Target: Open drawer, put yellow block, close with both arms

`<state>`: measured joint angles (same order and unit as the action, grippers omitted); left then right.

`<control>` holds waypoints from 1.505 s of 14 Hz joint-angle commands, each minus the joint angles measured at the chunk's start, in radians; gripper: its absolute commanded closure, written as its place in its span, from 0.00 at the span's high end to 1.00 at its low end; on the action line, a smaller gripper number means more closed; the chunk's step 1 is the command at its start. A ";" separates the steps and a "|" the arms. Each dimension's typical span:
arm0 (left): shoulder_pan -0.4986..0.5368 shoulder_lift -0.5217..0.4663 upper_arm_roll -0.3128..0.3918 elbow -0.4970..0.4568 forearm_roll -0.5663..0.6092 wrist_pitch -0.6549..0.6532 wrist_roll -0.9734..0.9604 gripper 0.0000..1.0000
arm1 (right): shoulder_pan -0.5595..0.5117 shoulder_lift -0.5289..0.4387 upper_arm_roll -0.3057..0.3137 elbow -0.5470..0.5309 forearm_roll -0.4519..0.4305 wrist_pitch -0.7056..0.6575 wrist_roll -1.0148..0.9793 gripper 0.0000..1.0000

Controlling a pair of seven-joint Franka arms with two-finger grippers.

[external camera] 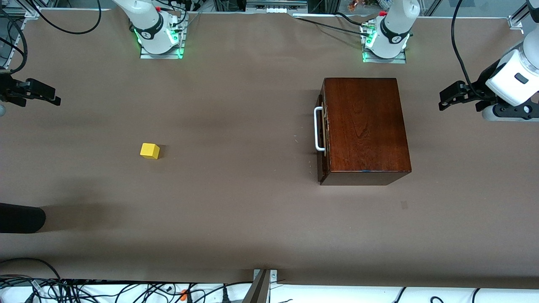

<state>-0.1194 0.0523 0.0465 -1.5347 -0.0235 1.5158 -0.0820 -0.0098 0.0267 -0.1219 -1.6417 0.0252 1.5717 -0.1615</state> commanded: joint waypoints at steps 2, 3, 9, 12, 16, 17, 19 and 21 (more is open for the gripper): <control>0.001 -0.012 -0.002 -0.012 0.011 0.012 0.002 1.00 | -0.007 0.001 -0.005 0.008 0.002 -0.015 0.007 1.00; 0.001 -0.012 -0.002 -0.012 0.011 0.012 0.002 1.00 | -0.007 0.001 -0.005 0.008 0.002 -0.015 0.005 1.00; 0.000 -0.012 -0.004 -0.012 0.010 0.012 -0.009 1.00 | -0.007 0.001 -0.005 0.008 0.002 -0.015 0.005 1.00; -0.014 -0.012 -0.019 -0.012 0.011 -0.009 -0.071 1.00 | -0.007 0.001 -0.005 0.008 0.002 -0.015 0.005 1.00; -0.016 -0.011 -0.106 -0.012 0.022 -0.003 -0.067 1.00 | -0.007 0.001 -0.005 0.008 0.002 -0.015 0.007 1.00; -0.017 -0.002 -0.153 -0.010 0.023 -0.003 -0.074 1.00 | -0.007 0.001 -0.005 0.008 0.002 -0.015 0.005 1.00; -0.017 0.004 -0.255 -0.010 0.027 -0.002 -0.146 1.00 | -0.007 0.001 -0.005 0.008 0.001 -0.015 0.005 1.00; -0.025 0.036 -0.373 0.008 0.065 -0.002 -0.285 1.00 | -0.007 0.001 -0.005 0.008 0.002 -0.015 0.005 1.00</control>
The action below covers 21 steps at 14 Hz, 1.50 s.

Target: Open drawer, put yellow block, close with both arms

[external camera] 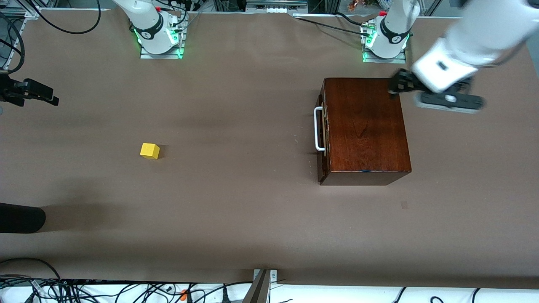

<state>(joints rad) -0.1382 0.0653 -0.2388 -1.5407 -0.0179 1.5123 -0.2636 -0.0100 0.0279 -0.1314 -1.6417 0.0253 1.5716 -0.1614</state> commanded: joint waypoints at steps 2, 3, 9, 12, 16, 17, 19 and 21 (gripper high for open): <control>-0.047 0.100 -0.183 0.069 0.108 0.000 -0.266 1.00 | -0.007 0.000 0.004 0.008 0.001 -0.015 0.005 1.00; -0.096 0.141 -0.195 0.103 0.125 0.000 -0.323 1.00 | -0.007 0.000 0.004 0.008 0.002 -0.015 0.005 1.00; -0.343 0.339 -0.194 0.162 0.254 0.017 -0.499 1.00 | -0.007 0.000 0.004 0.008 0.002 -0.015 0.007 1.00; -0.350 0.383 -0.192 0.108 0.314 0.100 -0.562 1.00 | -0.007 0.000 0.004 0.008 0.002 -0.015 0.005 1.00; -0.336 0.387 -0.188 -0.004 0.360 0.169 -0.557 1.00 | -0.007 0.000 0.004 0.008 0.002 -0.015 0.003 1.00; -0.336 0.387 -0.188 -0.034 0.375 0.184 -0.560 1.00 | -0.007 0.000 0.004 0.008 0.002 -0.015 0.002 1.00; -0.334 0.390 -0.178 -0.079 0.383 0.235 -0.562 1.00 | -0.007 0.000 0.004 0.008 0.002 -0.015 0.007 1.00; -0.325 0.409 -0.178 -0.094 0.403 0.253 -0.563 1.00 | -0.007 0.000 0.004 0.008 0.002 -0.015 0.005 1.00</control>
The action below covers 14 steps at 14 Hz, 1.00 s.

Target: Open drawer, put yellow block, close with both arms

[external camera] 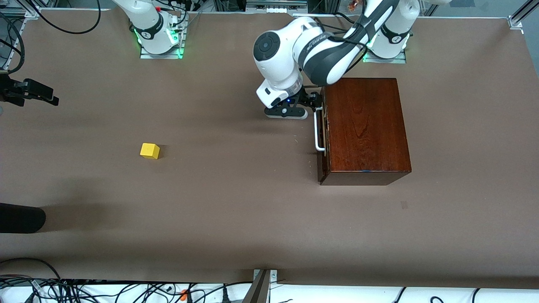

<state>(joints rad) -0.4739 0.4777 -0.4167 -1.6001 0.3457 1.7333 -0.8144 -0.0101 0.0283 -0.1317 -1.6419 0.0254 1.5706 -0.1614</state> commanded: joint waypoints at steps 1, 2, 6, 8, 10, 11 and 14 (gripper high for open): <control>0.014 0.004 -0.001 -0.035 0.041 0.035 -0.012 1.00 | -0.007 -0.001 0.004 0.008 0.002 -0.014 0.005 1.00; 0.018 0.019 0.001 -0.035 0.042 0.054 -0.014 1.00 | -0.007 -0.001 0.004 0.008 0.002 -0.014 0.005 1.00; 0.023 0.074 0.003 -0.035 0.090 0.066 -0.015 1.00 | -0.007 -0.001 0.004 0.008 0.002 -0.014 0.005 1.00; 0.024 0.091 0.006 -0.029 0.111 0.083 -0.019 1.00 | -0.007 -0.001 0.004 0.008 0.002 -0.014 0.005 1.00; 0.034 0.104 0.007 -0.027 0.125 0.088 -0.040 1.00 | -0.007 -0.001 0.004 0.007 0.002 -0.014 0.005 1.00; 0.034 0.107 0.007 -0.027 0.131 0.089 -0.042 1.00 | -0.007 -0.001 0.004 0.007 0.002 -0.014 0.005 1.00; 0.034 0.130 0.007 -0.024 0.131 0.103 -0.043 1.00 | -0.007 -0.001 0.004 0.007 0.002 -0.015 0.005 1.00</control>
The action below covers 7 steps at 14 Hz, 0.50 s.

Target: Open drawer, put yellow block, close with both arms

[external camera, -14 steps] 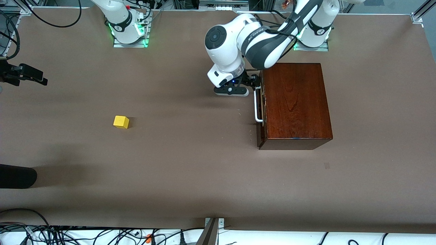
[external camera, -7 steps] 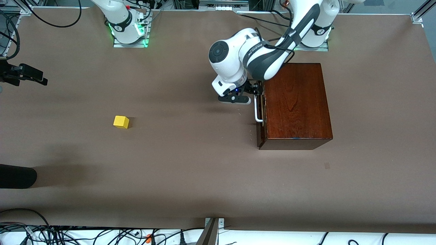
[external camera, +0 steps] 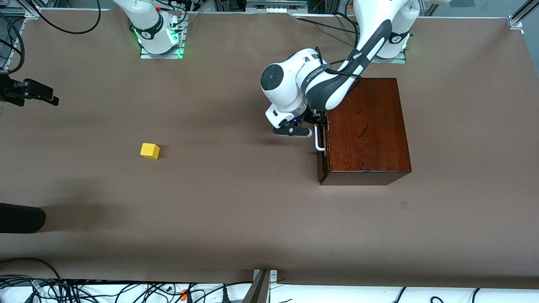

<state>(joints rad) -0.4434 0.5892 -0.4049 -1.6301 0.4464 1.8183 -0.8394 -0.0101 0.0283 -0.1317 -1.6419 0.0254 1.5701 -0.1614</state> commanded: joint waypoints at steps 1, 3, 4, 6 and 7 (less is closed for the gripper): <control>0.000 0.023 -0.005 0.007 0.031 0.029 -0.035 1.00 | -0.007 -0.001 0.004 0.007 0.002 -0.015 0.005 1.00; -0.006 0.030 -0.005 0.009 0.031 0.042 -0.067 1.00 | -0.007 -0.001 0.004 0.007 0.002 -0.015 0.003 1.00; -0.008 0.030 -0.006 0.018 0.029 0.042 -0.067 1.00 | -0.007 -0.001 0.004 0.007 0.002 -0.015 0.003 1.00; -0.012 0.040 -0.006 0.041 0.025 0.041 -0.072 1.00 | -0.007 -0.001 0.004 0.007 0.002 -0.015 0.003 1.00; -0.023 0.041 -0.008 0.052 0.023 0.041 -0.088 1.00 | -0.007 -0.001 0.004 0.007 0.002 -0.015 0.003 1.00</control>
<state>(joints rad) -0.4461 0.6088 -0.4058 -1.6232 0.4497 1.8497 -0.8947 -0.0101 0.0283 -0.1317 -1.6419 0.0254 1.5685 -0.1614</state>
